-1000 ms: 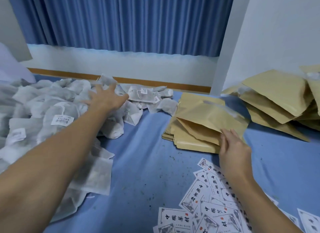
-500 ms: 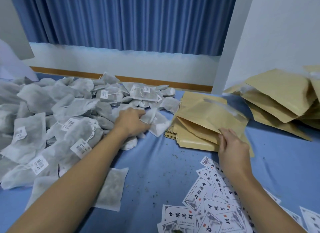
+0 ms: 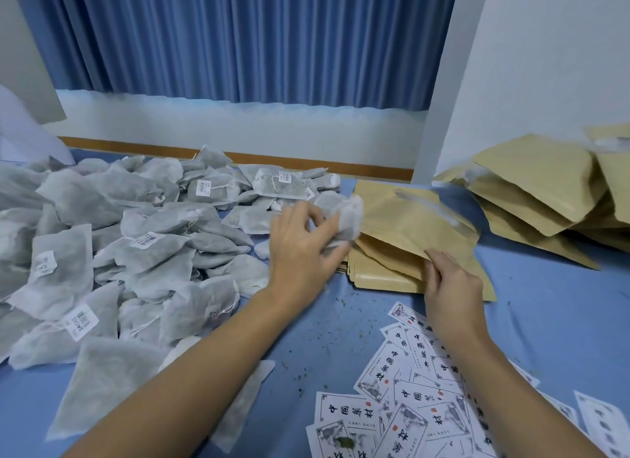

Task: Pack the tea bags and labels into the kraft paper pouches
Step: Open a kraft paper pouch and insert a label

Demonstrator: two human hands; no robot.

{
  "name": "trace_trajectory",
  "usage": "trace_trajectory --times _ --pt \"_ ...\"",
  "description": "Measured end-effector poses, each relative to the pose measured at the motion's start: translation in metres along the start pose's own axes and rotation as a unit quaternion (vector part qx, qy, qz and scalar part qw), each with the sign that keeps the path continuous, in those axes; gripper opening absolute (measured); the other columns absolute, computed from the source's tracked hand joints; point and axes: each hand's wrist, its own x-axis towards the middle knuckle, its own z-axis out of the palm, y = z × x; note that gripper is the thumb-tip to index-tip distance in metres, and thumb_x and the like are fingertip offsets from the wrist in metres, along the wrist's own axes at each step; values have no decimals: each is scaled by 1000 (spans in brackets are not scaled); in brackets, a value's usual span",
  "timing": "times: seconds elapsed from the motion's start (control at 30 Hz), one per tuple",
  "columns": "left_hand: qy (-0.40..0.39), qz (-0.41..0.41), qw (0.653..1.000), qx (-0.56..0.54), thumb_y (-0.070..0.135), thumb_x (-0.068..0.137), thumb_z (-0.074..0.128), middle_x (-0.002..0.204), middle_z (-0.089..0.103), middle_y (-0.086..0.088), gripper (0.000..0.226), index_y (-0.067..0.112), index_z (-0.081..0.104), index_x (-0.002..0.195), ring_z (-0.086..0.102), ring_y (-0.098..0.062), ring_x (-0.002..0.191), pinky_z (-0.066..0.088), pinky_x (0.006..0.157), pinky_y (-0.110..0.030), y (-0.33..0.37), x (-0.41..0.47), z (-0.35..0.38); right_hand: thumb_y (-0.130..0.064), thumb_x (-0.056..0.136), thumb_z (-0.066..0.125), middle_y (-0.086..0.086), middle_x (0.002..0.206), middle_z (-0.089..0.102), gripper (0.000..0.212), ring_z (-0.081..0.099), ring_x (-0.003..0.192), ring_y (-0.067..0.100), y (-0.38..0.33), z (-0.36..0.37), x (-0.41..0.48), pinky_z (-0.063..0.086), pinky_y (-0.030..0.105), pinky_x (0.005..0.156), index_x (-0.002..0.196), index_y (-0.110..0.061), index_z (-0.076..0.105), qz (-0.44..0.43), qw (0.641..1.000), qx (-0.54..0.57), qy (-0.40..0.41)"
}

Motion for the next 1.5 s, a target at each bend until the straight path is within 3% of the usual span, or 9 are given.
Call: trace_trajectory --times 0.13,0.27,0.4,0.63,0.83,1.0,1.23,1.37,1.5 --pt "-143 130 979 -72 13 82 73 92 60 -9 28 14 73 110 54 -28 78 43 68 -38 20 -8 5 -3 101 51 13 96 68 19 60 80 31 5 -1 1 35 18 71 107 -4 69 6 1000 11 1" --pt "-326 128 936 -28 13 88 64 98 60 -9 35 15 65 123 56 -30 86 47 76 -43 38 -18 14 -9 102 51 10 102 70 20 62 84 27 7 0 1 41 23 75 110 -8 70 12 1000 16 7" --pt "-303 78 950 -21 12 95 57 96 63 -9 29 10 59 123 58 -33 86 47 76 -45 49 -17 21 -7 101 52 12 98 69 17 52 71 20 5 0 0 37 20 68 106 -6 68 1 1000 19 9" --pt "-273 53 958 63 4 68 79 71 62 -1 17 15 68 75 60 -25 61 43 52 -30 68 -6 53 -9 103 47 6 86 62 20 49 65 14 2 -3 1 34 21 62 100 -11 66 -4 999 28 -17" --pt "-405 -23 906 125 10 92 52 106 71 -7 18 15 67 101 65 -29 102 41 88 -36 85 13 96 -10 104 44 5 79 59 21 49 70 12 -3 -8 0 33 18 60 95 -10 64 8 998 62 -26" --pt "-520 -70 839 145 28 101 49 136 54 -15 39 6 53 133 50 -31 127 37 105 -36 64 35 122 -7 104 45 4 100 68 27 58 94 20 -11 -11 -1 43 21 83 119 -8 67 -26 996 73 -33" --pt "-477 -197 856 38 59 93 38 149 42 -4 56 30 44 141 39 -29 137 30 115 -42 61 29 138 -8 105 45 6 88 65 23 56 81 13 -4 -8 0 40 17 76 101 -4 67 -8 996 79 -34" --pt "-428 -127 894 -31 41 97 39 134 57 -6 40 23 55 129 51 -31 122 42 102 -44 58 10 108 -6 103 50 11 109 73 24 66 104 23 -5 -8 0 40 10 88 114 -5 71 5 997 82 -3" --pt "-388 -41 921 -5 33 98 48 128 58 -12 39 14 54 131 50 -34 120 38 104 -43 58 -12 76 -10 104 47 8 93 67 24 63 85 31 0 -6 1 40 22 72 109 -8 70 15 998 64 -23"
